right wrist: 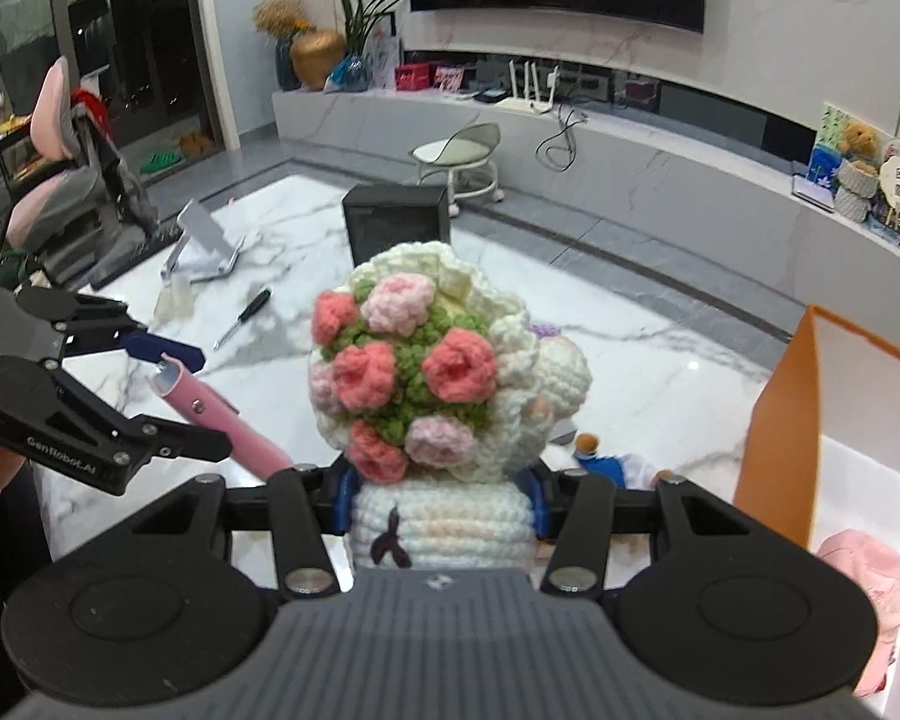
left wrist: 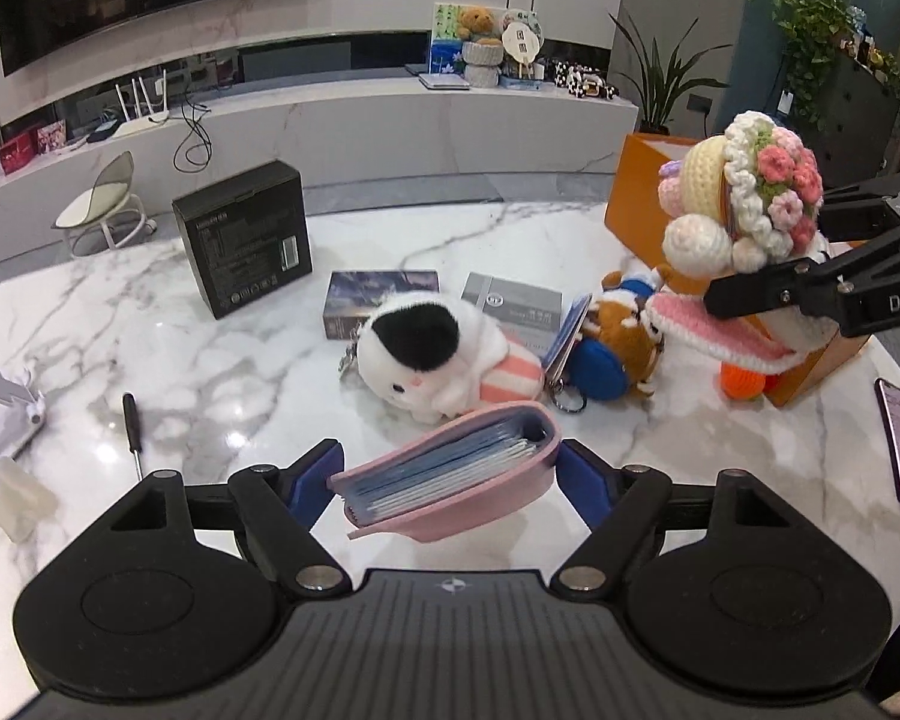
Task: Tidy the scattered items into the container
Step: 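Grasp the pink wallet with the left tool while the right tool lifts the crocheted bouquet, then carry the wallet with the left tool while the right tool carries the bouquet over the orange box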
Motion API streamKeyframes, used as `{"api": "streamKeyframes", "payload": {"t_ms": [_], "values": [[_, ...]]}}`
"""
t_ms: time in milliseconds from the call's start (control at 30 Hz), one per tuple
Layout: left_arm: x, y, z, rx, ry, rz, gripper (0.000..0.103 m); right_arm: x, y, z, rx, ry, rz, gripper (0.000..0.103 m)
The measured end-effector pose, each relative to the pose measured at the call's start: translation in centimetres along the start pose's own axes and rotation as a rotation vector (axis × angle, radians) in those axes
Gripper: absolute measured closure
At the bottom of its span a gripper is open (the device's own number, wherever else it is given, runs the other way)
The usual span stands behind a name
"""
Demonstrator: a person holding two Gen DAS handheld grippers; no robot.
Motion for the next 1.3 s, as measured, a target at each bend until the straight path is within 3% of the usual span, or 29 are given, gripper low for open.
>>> {"api": "streamKeyframes", "payload": {"t_ms": [333, 667, 900, 1100, 1300], "values": [[1.3, -3.6, -3.4, 0.072, -0.011, 0.038, 0.012, 3.5, -2.3, -4.8, 0.107, 0.047, 0.060, 0.050], [4.7, -9.9, -7.9, 0.212, -0.007, 0.113, 0.012, 7.8, -3.6, -11.1, 0.247, 0.129, 0.137, 0.050], [10.6, -14.7, -9.0, 0.292, 0.048, 0.195, 0.012, 13.1, -2.7, -15.7, 0.332, 0.216, 0.242, 0.050], [16.6, -17.9, -8.5, 0.325, 0.109, 0.283, 0.012, 17.6, -0.8, -17.3, 0.346, 0.281, 0.337, 0.050], [21.1, -19.6, -6.2, 0.320, 0.163, 0.330, 0.012, 20.9, 0.9, -17.5, 0.345, 0.280, 0.412, 0.050]]}}
Point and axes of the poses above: each gripper's, at about its wrist camera, not at the fingertips, and z roughly the way its jaws point, x to its right, y to its underside, the point moved 10 cm from there along z, roughly the way its jaws point, and after that the axes turned 14 degrees about -x, right-handed, at the moved point
